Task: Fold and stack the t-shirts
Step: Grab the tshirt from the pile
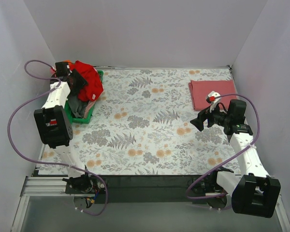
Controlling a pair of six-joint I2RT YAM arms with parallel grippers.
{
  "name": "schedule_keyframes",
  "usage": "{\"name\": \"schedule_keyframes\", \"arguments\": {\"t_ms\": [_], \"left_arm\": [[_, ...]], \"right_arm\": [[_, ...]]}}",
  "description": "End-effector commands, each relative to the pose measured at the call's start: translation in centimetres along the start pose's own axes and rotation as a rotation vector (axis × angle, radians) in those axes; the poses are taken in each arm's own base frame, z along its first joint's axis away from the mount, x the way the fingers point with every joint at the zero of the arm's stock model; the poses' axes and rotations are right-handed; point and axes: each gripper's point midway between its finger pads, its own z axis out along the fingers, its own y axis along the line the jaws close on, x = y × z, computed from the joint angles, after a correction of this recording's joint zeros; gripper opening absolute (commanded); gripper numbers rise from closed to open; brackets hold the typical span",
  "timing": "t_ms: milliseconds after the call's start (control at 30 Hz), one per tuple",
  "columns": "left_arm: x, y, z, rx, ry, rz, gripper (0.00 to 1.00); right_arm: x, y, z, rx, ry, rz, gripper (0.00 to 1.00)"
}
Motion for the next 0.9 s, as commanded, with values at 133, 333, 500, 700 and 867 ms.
{"name": "schedule_keyframes", "arguments": {"t_ms": [133,333,500,700,867], "left_arm": [[0.2,-1.0,0.7,-0.073,0.007,0.103,0.33],[-5.1,-4.0,-3.1,-0.031,-0.166,0.11,0.0],[-9.5,-7.5,-7.7,0.046,-0.303,0.085,0.0],[-14.1,-12.2,-14.0,0.189,-0.448,0.042,0.0],[-15.7,-15.1,-19.1,0.336,-0.522,-0.062,0.0]], "right_arm": [[-0.6,-0.5,0.0,0.014,-0.016,-0.022,0.98],[-0.5,-0.4,0.1,0.007,-0.014,-0.021,0.98],[-0.4,-0.5,0.0,0.011,-0.012,-0.021,0.98],[-0.4,-0.5,-0.1,0.013,-0.016,-0.023,0.98],[-0.5,-0.3,-0.1,0.0,-0.021,-0.021,0.98]]}}
